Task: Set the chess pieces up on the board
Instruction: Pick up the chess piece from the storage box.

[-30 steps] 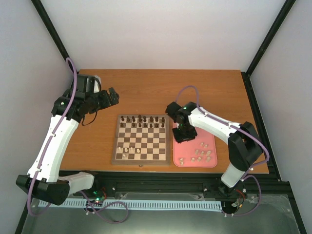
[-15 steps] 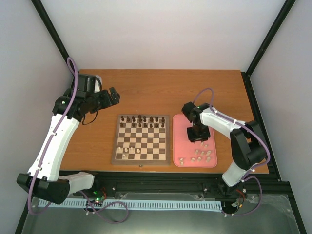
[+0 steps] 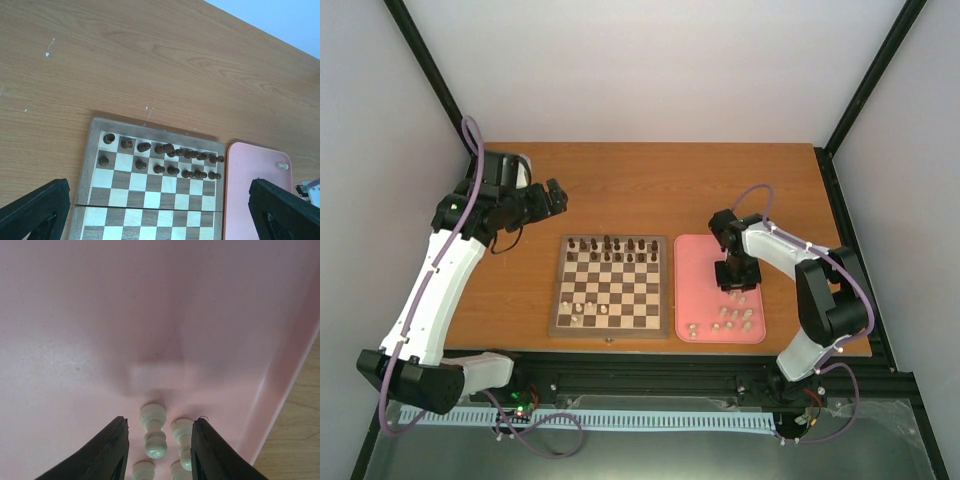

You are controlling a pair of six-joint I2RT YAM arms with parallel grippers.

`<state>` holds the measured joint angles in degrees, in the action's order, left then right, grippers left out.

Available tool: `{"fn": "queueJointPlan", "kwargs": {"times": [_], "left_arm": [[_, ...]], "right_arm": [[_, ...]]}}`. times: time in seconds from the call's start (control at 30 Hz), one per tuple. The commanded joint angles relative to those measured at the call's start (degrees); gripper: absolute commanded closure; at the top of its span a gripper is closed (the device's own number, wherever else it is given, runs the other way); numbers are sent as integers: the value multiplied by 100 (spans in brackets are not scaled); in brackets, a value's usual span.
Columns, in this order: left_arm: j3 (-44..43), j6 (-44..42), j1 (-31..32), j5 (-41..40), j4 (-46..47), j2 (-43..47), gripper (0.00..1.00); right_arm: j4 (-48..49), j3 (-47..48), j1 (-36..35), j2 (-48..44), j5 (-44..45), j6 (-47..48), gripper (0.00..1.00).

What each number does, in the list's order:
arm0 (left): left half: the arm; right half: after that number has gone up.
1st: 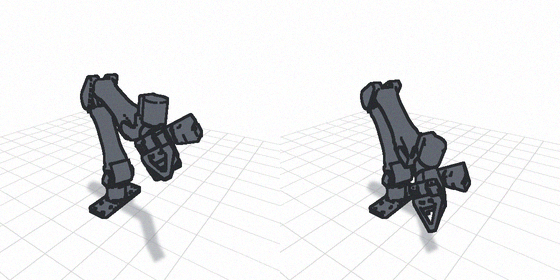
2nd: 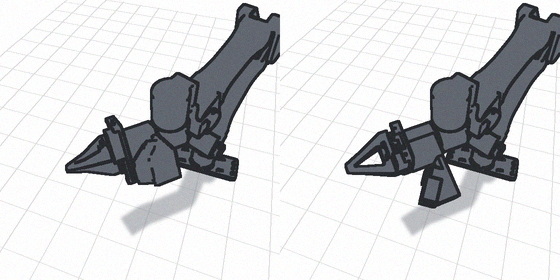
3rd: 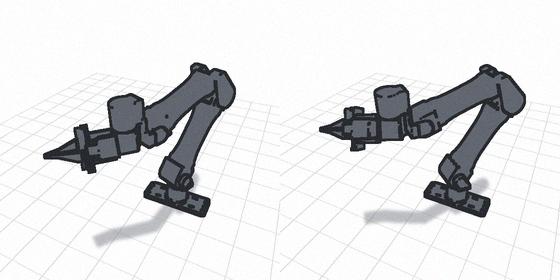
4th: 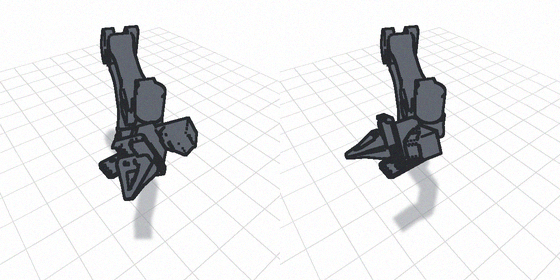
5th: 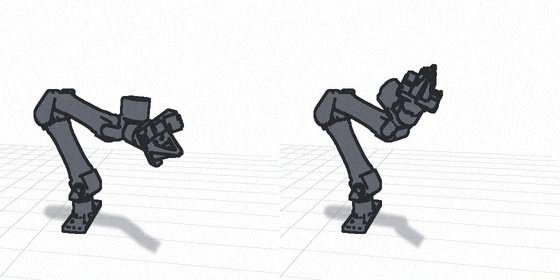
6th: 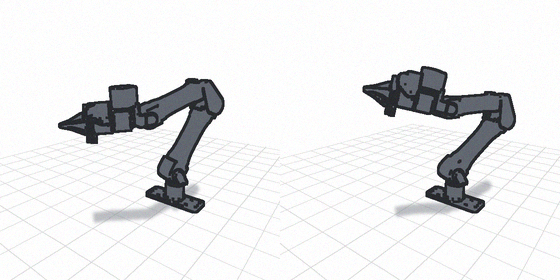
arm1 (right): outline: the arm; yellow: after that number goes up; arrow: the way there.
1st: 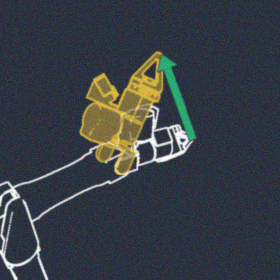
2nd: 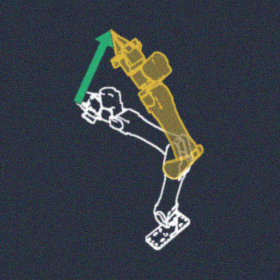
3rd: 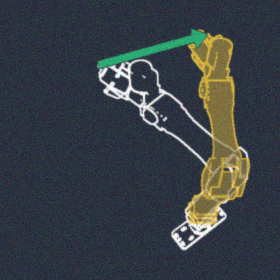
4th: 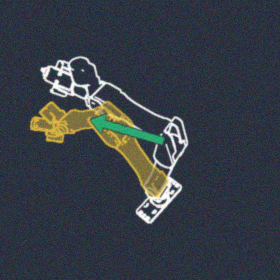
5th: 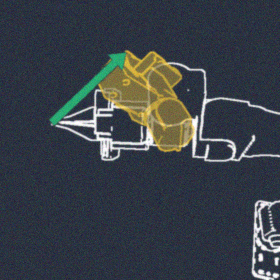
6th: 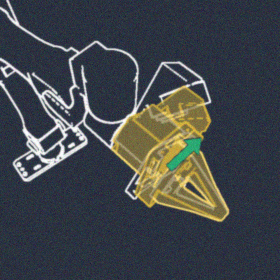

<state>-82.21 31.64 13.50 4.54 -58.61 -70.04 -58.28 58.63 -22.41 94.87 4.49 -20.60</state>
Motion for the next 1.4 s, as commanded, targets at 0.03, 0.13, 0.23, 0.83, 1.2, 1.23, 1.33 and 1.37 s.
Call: {"fn": "queueJointPlan", "kwargs": {"times": [0.03,0.13,0.23,0.83,1.2,1.23,1.33,1.37], "left_arm": [[-82,8,-38,46,130,-67,0],[-81,18,-40,73,146,-88,0],[-65,18,-40,88,148,-105,0],[12,-26,-40,83,148,-70,0],[-5,13,-33,86,192,-69,0],[-1,22,-39,83,197,-71,0],[2,31,-39,44,207,-62,0],[11,35,-40,32,214,-62,0]], "right_arm": [[135,-60,87,58,-49,138,66],[161,-130,96,49,-65,153,66],[189,-188,121,33,-113,149,70],[244,-314,123,32,-374,157,89],[-623,860,-138,-301,-36,55,97],[-714,1021,-253,-290,-24,12,97],[-893,1483,-722,-216,-126,-176,97],[-921,1602,-924,-158,-158,-245,97]]}}
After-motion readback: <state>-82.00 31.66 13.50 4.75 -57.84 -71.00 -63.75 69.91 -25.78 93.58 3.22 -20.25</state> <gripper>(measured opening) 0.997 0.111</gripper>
